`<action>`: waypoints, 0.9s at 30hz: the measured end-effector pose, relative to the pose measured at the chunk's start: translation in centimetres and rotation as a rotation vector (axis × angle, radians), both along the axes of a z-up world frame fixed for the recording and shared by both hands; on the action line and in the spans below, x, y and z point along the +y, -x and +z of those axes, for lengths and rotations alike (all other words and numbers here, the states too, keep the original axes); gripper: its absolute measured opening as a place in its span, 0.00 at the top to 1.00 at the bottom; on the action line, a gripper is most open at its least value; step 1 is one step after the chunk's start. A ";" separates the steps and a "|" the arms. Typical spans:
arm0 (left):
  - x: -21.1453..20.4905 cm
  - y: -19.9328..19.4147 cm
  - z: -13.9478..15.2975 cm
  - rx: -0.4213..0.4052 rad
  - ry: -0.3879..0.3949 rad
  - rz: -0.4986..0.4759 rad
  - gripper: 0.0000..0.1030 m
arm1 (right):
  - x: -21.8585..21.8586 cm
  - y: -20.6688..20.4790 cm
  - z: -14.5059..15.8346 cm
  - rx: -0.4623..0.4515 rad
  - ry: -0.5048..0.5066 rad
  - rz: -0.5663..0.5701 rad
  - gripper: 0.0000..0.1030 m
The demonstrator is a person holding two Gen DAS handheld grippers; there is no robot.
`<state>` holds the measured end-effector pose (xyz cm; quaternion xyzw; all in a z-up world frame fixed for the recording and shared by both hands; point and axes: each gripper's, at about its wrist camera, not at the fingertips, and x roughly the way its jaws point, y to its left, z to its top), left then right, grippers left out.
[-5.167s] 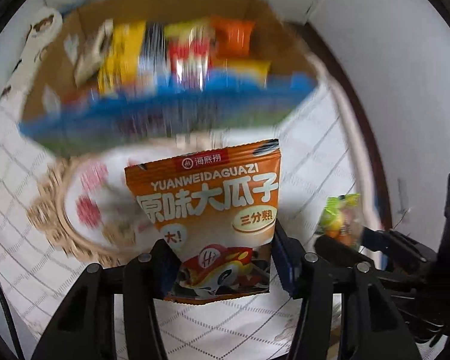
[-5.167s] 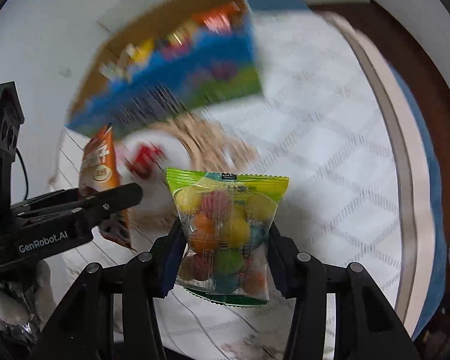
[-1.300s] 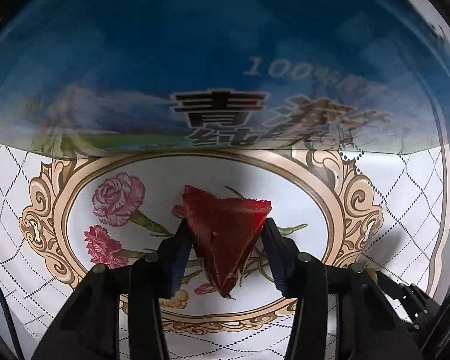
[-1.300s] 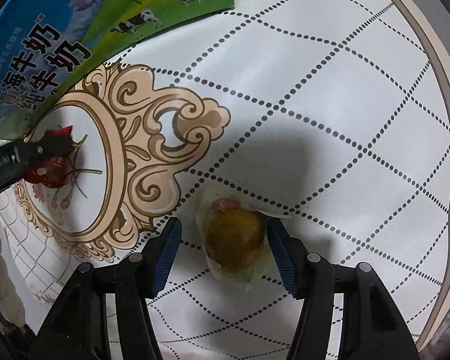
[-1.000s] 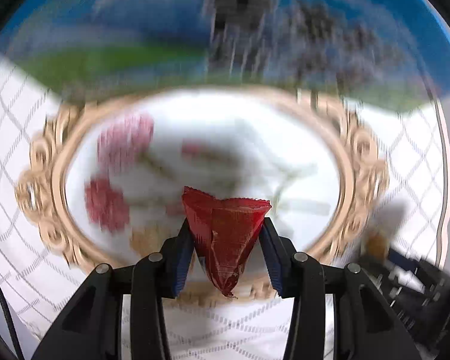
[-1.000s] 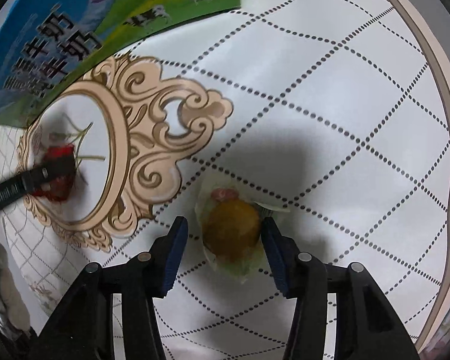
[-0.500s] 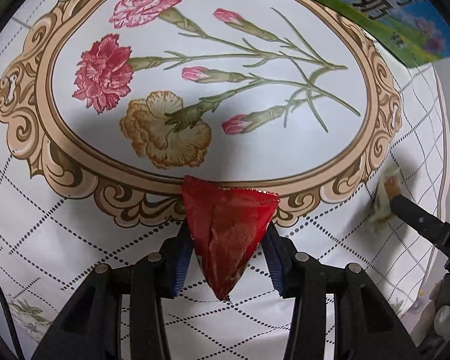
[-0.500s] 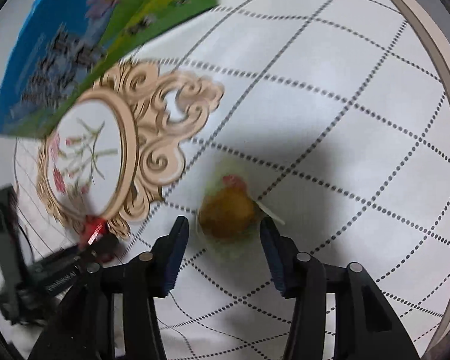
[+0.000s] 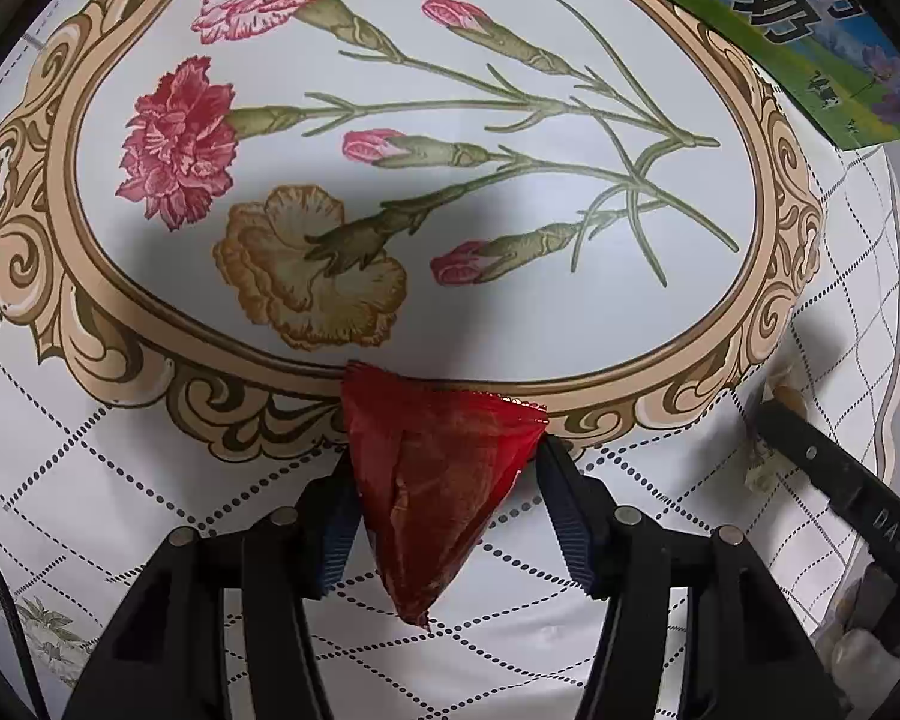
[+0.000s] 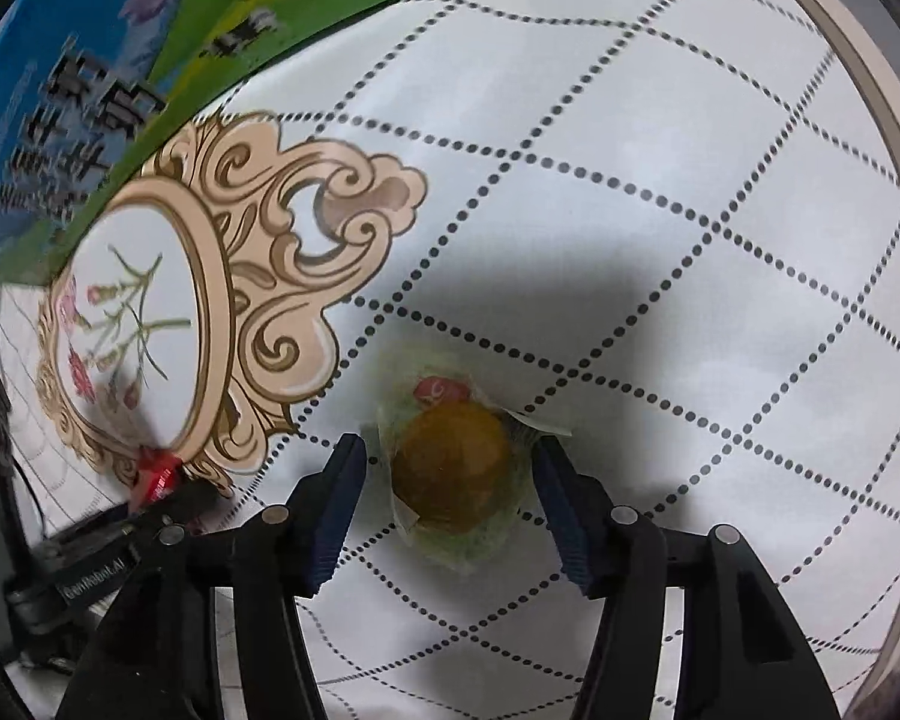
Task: Organize snacks
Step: 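Carry both items into the cardboard box and open both tools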
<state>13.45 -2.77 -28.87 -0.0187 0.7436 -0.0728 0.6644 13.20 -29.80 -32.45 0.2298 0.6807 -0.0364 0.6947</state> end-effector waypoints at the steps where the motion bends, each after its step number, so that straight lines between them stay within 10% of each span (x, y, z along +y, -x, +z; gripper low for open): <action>1: 0.0 0.0 0.2 -0.009 -0.002 0.000 0.49 | 0.4 0.0 0.1 -0.006 0.005 0.015 0.48; 18: -3.0 0.0 6.7 -0.158 0.000 -0.088 0.64 | 6.3 -0.5 3.9 -0.114 -0.079 0.137 0.56; 27: -4.3 -3.3 16.0 -0.292 0.140 -0.075 0.64 | 5.8 -3.3 12.6 -0.291 -0.132 0.129 0.56</action>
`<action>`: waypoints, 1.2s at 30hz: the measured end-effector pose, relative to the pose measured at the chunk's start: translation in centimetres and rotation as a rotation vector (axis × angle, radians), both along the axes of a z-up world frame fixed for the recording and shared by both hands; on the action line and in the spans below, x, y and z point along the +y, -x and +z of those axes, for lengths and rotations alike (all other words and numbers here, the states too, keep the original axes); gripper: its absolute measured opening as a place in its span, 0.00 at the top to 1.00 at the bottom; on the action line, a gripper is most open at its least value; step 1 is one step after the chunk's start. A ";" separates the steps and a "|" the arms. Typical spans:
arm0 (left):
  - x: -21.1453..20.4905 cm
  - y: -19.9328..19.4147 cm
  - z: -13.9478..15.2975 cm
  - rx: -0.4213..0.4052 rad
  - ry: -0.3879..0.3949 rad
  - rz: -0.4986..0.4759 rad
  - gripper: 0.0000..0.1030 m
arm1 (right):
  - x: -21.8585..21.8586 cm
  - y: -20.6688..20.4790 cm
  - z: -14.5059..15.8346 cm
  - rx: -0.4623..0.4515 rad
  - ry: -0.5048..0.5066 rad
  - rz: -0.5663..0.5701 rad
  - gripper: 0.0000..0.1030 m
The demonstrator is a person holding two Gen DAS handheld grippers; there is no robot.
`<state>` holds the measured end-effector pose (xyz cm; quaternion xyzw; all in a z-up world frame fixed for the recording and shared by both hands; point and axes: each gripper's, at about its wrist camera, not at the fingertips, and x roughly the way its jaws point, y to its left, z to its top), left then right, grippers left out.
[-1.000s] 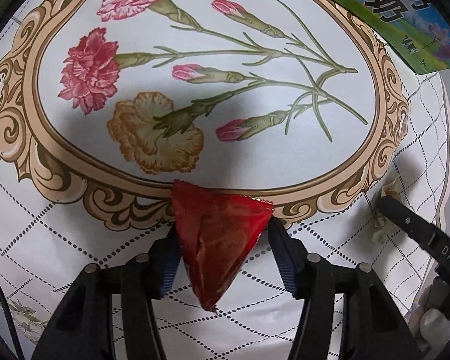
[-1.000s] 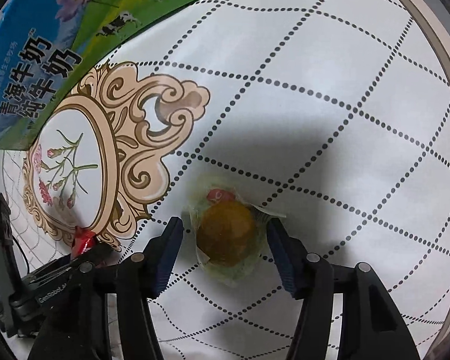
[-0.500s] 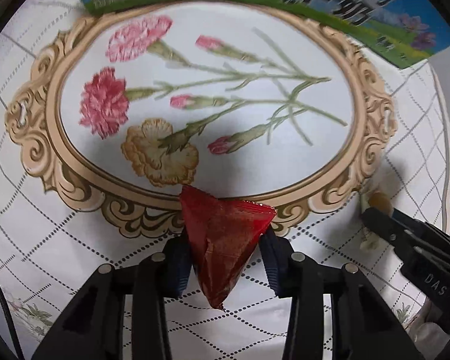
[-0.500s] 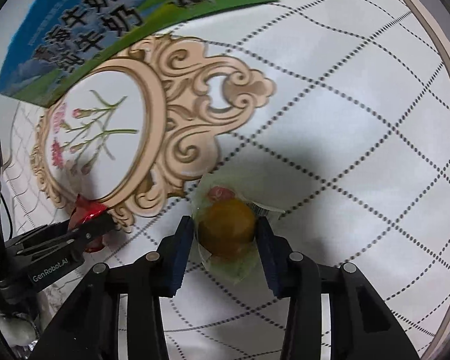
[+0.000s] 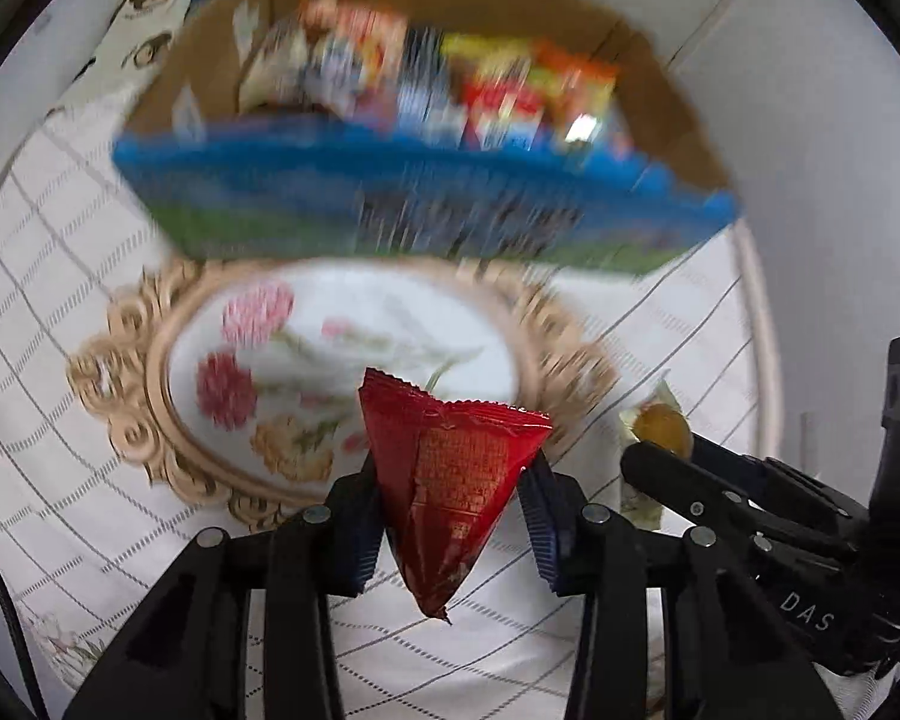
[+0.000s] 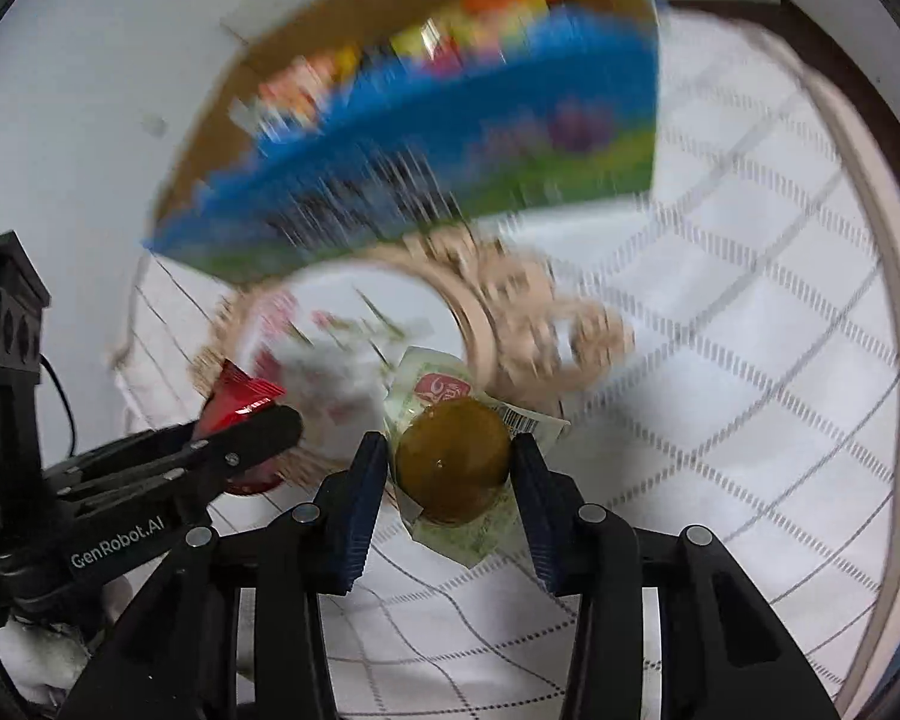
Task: Organize snacks
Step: 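Carry both items into the cardboard box and open both tools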
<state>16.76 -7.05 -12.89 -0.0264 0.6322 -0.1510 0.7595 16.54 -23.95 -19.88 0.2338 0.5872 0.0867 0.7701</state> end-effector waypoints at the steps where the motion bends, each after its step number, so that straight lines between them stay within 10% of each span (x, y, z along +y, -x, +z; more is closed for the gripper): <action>1: 0.2 -0.5 0.8 -0.012 0.012 0.000 0.64 | -0.2 -0.7 1.0 -0.019 -0.004 -0.004 0.56; 13: 0.8 -10.3 6.4 -0.134 -0.027 0.033 0.64 | -3.3 -10.7 11.1 -0.204 0.041 0.006 0.56; 30: 1.7 -17.0 -4.8 0.087 -0.190 0.074 0.61 | -2.4 -18.6 1.4 0.039 0.111 0.017 0.55; 34: 1.6 -17.1 -5.4 0.085 -0.191 0.074 0.28 | -2.3 -19.0 0.8 0.073 0.155 0.028 0.10; 36: 1.2 -16.9 -5.1 0.073 -0.181 0.067 0.28 | -2.2 -19.2 0.8 0.086 0.209 0.032 0.07</action>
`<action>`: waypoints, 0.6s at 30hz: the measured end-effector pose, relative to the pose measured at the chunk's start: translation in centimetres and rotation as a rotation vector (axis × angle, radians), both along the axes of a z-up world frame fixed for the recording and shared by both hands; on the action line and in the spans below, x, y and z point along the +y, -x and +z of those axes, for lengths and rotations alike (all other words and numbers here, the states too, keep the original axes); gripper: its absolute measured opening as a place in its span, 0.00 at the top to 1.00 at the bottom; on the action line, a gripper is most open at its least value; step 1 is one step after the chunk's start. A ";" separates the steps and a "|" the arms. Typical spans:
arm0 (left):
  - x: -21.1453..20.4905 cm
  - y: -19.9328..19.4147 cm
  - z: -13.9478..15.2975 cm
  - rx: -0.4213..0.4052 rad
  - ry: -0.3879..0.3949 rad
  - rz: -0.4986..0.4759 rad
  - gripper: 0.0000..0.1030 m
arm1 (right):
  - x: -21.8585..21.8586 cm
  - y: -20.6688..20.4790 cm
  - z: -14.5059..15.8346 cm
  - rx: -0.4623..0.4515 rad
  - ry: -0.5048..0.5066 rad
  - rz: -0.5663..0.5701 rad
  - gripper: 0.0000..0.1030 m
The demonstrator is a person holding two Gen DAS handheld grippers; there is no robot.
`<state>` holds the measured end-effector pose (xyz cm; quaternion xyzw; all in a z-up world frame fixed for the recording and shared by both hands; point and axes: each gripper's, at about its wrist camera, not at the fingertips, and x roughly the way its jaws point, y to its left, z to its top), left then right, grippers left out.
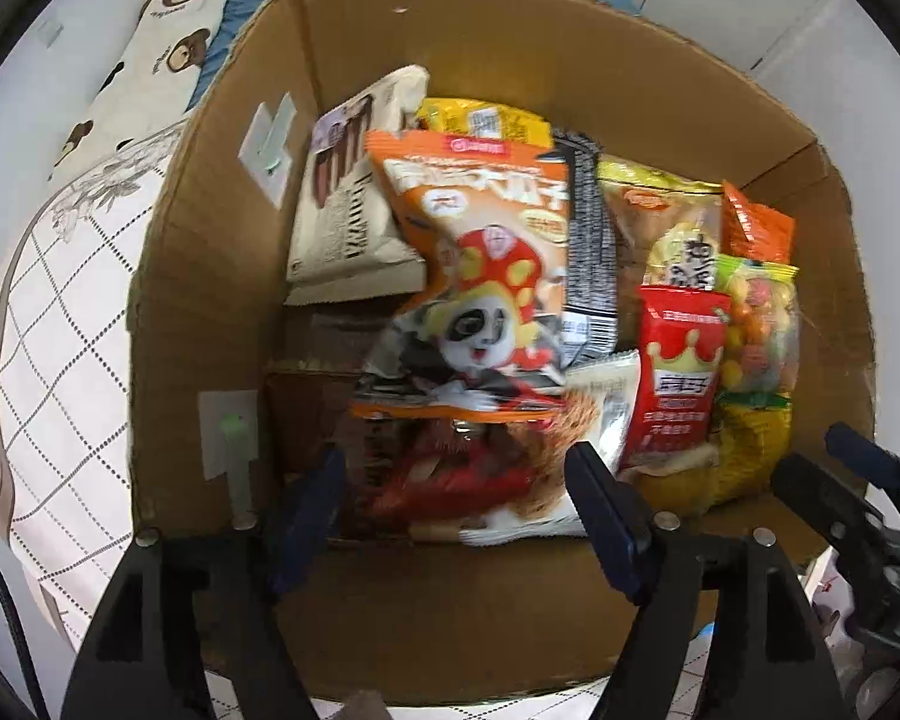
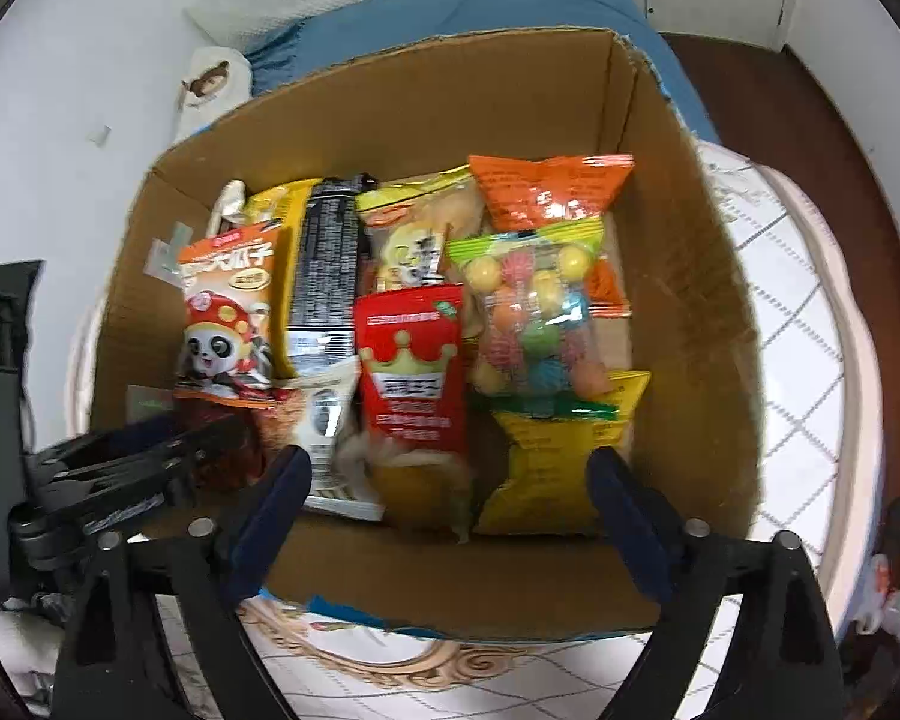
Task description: Organize snacks
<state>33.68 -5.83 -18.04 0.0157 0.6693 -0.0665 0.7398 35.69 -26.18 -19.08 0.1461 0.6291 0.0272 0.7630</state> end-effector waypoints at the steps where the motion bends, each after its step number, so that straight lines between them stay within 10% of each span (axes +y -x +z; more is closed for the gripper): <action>1: -0.2 0.1 0.1 -0.008 -0.008 -0.005 0.25 | 0.0 -0.1 0.0 0.004 0.026 0.002 0.07; 4: -0.8 0.3 0.6 -0.046 -0.026 -0.022 0.05 | -0.1 -0.1 0.0 0.007 0.091 0.002 0.03; 18: -1.0 1.3 3.8 -0.133 -0.024 -0.003 0.05 | -1.4 0.8 1.2 -0.025 0.159 -0.034 0.02</action>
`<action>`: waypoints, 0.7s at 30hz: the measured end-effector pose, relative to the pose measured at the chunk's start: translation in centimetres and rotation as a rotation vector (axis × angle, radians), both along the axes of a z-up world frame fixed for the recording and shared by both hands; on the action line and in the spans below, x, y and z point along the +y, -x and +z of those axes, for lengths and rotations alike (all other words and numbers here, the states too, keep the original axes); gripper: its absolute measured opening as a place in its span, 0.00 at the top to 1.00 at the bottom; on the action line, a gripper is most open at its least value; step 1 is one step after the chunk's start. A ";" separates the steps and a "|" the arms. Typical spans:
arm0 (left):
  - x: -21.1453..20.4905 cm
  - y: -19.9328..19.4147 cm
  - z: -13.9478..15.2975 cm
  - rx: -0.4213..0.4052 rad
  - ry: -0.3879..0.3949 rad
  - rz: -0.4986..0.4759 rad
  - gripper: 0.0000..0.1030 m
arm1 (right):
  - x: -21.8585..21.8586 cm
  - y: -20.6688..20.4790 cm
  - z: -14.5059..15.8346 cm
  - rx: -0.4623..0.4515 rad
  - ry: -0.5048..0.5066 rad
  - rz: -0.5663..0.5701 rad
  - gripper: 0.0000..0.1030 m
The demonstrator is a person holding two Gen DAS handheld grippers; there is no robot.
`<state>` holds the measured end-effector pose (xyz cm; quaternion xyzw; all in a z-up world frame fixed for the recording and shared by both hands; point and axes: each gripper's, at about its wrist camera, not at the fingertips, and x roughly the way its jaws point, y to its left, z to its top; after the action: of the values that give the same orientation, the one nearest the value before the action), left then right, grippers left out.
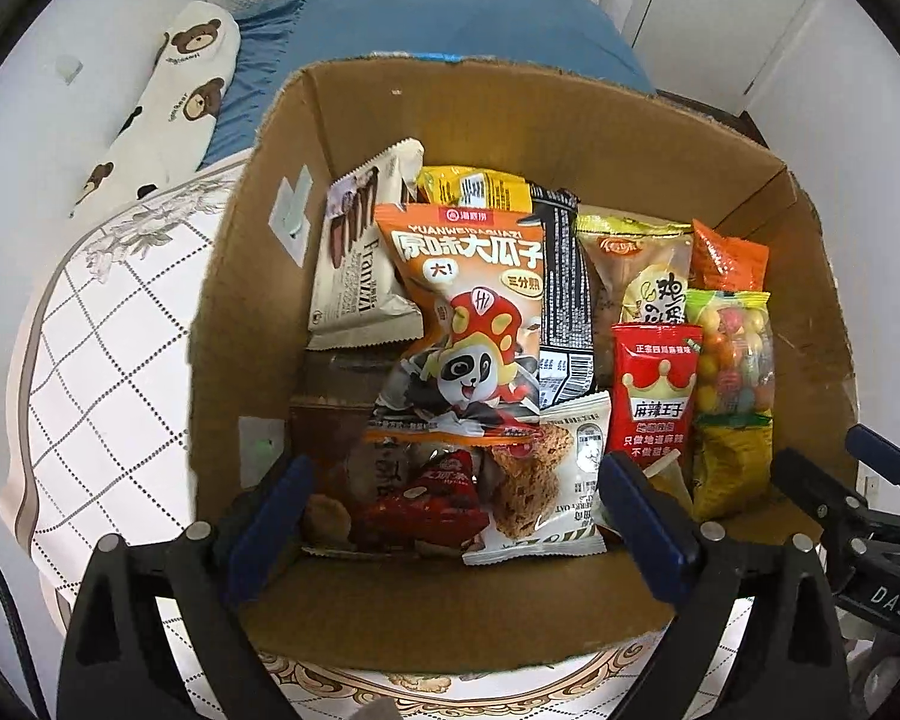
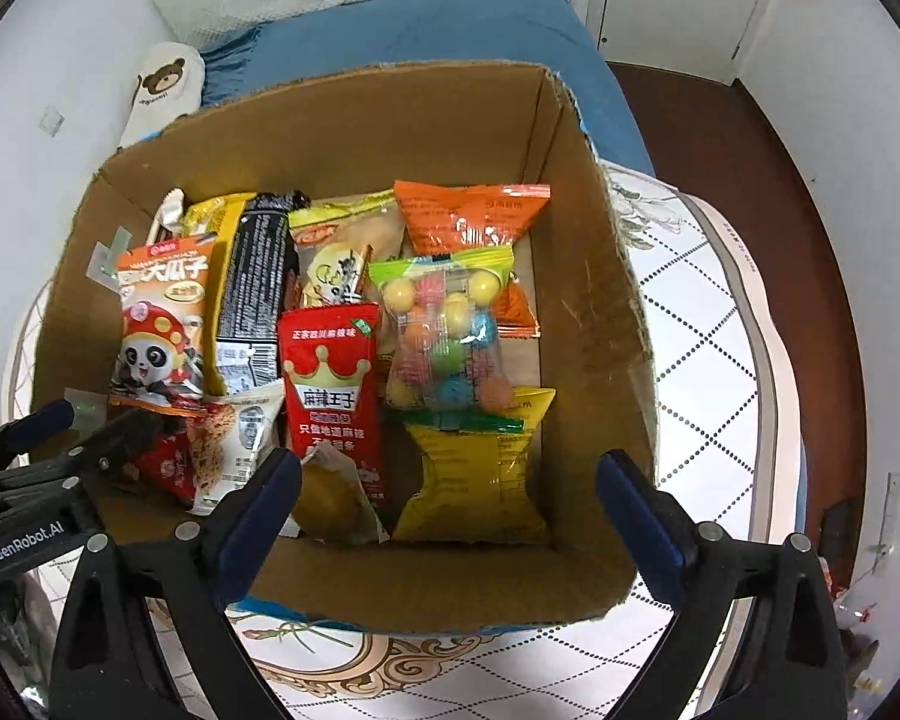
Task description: Organize snacks
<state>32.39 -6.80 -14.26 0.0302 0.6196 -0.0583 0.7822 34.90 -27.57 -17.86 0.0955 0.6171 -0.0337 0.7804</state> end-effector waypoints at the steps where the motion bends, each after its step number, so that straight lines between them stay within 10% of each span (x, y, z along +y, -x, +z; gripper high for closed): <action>1: -0.1 0.1 0.2 -0.006 -0.001 0.001 0.05 | 0.0 0.2 0.4 -0.012 0.003 -0.003 0.02; 21: 0.8 11.6 11.2 -0.304 -0.001 0.010 0.05 | 0.9 10.9 10.9 -0.265 0.022 0.015 0.01</action>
<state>20.75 -5.99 -3.05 0.0360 0.4940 -0.0489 0.8673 24.01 -26.69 -6.91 0.0858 0.5089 -0.0219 0.8563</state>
